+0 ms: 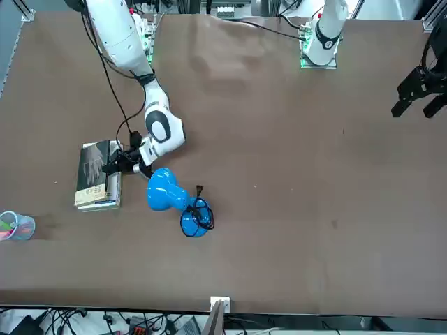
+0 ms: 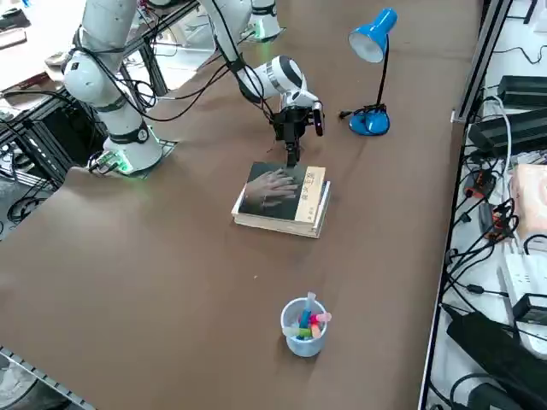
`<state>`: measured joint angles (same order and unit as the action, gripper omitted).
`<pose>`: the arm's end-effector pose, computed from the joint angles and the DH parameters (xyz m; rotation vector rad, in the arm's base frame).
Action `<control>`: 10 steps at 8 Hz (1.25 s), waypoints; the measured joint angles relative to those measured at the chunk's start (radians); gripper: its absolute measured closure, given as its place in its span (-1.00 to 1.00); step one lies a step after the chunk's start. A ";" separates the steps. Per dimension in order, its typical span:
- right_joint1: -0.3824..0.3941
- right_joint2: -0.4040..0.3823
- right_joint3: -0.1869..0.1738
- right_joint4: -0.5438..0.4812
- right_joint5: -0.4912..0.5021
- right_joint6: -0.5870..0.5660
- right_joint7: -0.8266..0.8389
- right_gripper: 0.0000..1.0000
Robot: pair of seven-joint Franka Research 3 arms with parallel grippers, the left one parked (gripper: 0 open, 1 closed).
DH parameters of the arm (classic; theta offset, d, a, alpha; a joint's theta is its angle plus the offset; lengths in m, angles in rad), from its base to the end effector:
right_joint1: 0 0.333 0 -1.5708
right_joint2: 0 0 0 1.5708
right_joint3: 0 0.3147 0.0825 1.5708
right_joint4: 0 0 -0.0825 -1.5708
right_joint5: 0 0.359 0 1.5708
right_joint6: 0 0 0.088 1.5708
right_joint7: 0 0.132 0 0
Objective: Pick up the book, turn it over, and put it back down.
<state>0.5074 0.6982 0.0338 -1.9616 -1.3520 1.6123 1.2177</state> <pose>0.5125 0.1619 0.1429 1.7301 0.2083 0.3493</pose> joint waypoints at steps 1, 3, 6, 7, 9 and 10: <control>0.005 0.009 0.000 0.000 -0.001 0.000 0.010 0.84; 0.010 0.023 0.000 0.000 -0.004 -0.002 0.025 0.84; 0.012 0.030 0.000 0.000 -0.004 -0.003 0.040 0.75; 0.012 0.030 0.000 0.000 -0.004 -0.003 0.042 0.61; 0.012 0.029 -0.003 0.001 -0.005 -0.004 0.043 -0.17; 0.012 0.026 -0.004 0.002 -0.005 -0.004 0.043 -0.56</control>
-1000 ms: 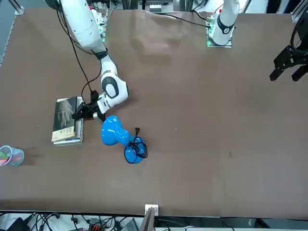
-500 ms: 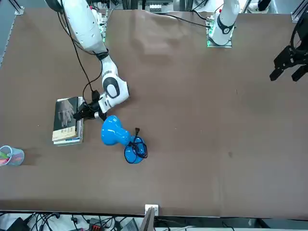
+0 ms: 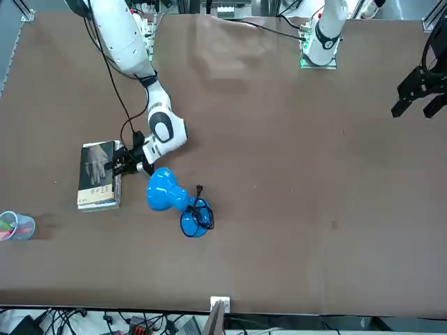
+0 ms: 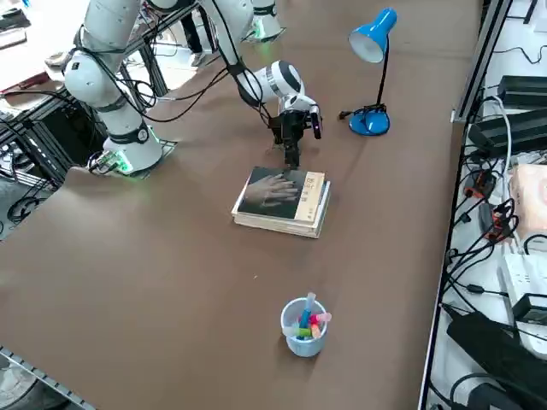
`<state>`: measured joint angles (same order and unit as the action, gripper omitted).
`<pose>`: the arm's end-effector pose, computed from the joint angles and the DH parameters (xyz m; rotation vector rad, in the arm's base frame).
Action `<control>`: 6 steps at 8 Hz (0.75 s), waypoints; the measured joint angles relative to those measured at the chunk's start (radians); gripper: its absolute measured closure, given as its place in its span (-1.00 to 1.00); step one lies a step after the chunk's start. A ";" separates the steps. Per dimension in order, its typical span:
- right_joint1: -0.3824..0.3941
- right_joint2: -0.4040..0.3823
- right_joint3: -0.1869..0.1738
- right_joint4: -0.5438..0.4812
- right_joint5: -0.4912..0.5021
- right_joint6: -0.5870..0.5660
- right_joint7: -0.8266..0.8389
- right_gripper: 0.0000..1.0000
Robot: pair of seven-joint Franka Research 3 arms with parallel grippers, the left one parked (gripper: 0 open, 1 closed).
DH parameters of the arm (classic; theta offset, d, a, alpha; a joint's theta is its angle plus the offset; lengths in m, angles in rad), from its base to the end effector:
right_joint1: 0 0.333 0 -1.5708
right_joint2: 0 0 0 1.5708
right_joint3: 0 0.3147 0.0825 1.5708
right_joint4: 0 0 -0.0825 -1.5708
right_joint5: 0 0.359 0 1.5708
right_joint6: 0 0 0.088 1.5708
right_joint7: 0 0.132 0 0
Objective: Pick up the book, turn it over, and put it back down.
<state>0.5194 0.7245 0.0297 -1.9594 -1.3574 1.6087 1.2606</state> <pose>0.5080 0.1636 0.1307 1.7209 0.1977 0.3717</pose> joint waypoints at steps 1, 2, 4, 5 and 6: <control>-0.001 -0.009 -0.002 0.001 -0.001 0.000 0.000 -0.94; -0.003 -0.020 -0.002 0.001 -0.001 0.003 0.000 -1.00; -0.011 -0.053 -0.003 -0.005 -0.001 0.021 -0.004 -1.00; -0.020 -0.074 -0.004 -0.013 0.002 0.040 -0.009 -1.00; -0.026 -0.093 -0.004 -0.019 0.017 0.056 -0.012 -1.00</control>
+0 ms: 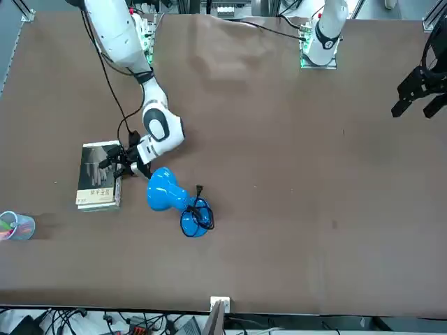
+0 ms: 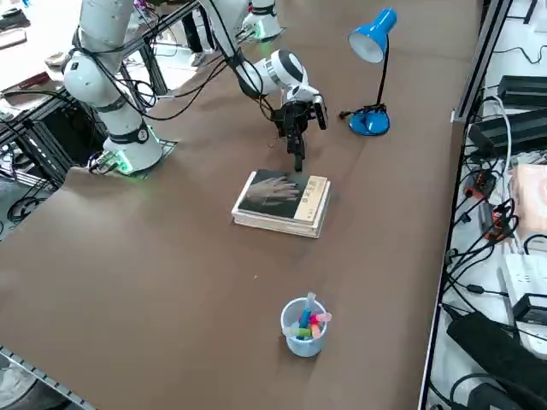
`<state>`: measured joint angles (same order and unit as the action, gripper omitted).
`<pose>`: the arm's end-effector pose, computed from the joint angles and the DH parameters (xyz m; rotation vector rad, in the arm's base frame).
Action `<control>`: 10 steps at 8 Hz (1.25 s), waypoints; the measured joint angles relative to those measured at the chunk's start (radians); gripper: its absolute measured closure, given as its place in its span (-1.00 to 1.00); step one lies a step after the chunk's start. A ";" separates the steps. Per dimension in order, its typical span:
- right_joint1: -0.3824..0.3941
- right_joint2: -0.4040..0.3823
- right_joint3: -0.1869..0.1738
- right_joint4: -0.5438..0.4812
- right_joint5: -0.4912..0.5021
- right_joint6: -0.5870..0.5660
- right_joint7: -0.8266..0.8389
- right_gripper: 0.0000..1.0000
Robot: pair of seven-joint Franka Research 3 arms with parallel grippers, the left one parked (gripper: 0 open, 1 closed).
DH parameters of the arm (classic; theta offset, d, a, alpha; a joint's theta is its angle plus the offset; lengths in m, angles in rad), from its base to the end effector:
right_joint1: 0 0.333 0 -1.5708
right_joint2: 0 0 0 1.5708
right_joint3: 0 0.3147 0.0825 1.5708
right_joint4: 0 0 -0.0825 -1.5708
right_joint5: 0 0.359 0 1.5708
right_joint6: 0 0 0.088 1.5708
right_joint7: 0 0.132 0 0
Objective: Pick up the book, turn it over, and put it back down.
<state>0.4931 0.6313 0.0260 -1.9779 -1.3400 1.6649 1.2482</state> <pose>0.5211 0.1595 0.1687 1.7964 0.1424 0.4052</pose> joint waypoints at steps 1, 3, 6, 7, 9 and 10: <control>-0.001 -0.014 0.000 0.002 0.031 0.012 -0.004 -1.00; -0.001 -0.063 0.001 0.043 0.173 0.046 -0.082 -1.00; -0.031 -0.220 -0.002 0.163 0.485 0.079 -0.377 -1.00; -0.059 -0.270 -0.005 0.202 0.598 0.080 -0.498 -1.00; -0.126 -0.334 -0.014 0.289 0.798 0.065 -0.707 -1.00; -0.167 -0.345 -0.016 0.341 0.889 0.039 -0.797 -1.00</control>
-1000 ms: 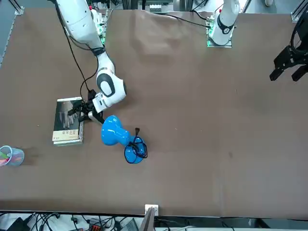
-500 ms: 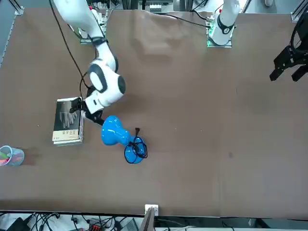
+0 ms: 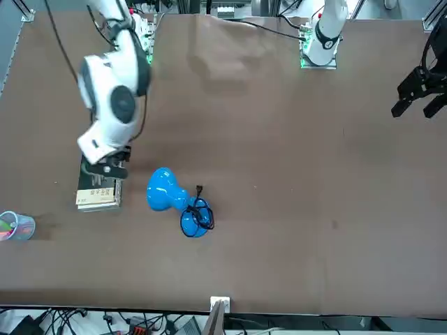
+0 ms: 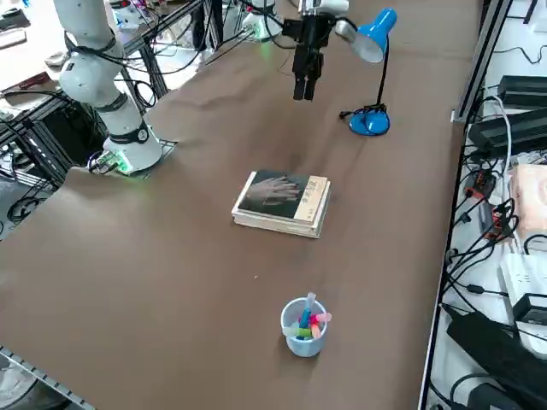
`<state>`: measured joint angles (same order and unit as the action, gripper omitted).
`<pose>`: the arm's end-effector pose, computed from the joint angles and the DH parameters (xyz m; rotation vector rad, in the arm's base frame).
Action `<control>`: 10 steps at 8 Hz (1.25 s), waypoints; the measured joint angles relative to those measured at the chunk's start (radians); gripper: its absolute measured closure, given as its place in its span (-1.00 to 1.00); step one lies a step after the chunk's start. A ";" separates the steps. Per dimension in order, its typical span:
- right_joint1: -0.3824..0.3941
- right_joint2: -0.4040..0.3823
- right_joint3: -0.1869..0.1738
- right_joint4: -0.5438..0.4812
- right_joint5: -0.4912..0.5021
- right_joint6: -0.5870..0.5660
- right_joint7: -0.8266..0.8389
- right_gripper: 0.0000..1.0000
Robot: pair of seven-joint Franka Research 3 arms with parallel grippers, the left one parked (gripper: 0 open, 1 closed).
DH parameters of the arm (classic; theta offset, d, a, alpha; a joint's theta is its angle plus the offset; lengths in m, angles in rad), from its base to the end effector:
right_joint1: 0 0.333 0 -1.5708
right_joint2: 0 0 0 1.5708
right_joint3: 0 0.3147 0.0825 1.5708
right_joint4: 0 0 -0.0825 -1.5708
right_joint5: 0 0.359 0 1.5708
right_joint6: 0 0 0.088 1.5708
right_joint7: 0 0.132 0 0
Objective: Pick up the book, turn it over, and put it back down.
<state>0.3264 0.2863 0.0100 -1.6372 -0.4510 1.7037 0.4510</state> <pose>0.5786 0.1468 0.4280 2.6562 -0.0051 -0.0437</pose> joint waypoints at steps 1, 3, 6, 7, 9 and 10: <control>-0.043 -0.003 -0.002 0.056 0.088 -0.036 -0.091 -1.00; -0.143 -0.005 -0.004 0.162 0.235 -0.124 -0.269 -1.00; -0.223 -0.043 -0.007 0.245 0.362 -0.198 -0.345 -1.00; -0.237 -0.075 -0.007 0.248 0.395 -0.204 -0.346 -1.00; -0.269 -0.153 -0.008 0.211 0.441 -0.204 -0.348 -1.00; -0.275 -0.205 -0.008 0.154 0.446 -0.195 -0.349 -1.00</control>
<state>0.0515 0.0812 0.0025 -1.4836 -0.0048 1.5083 0.1024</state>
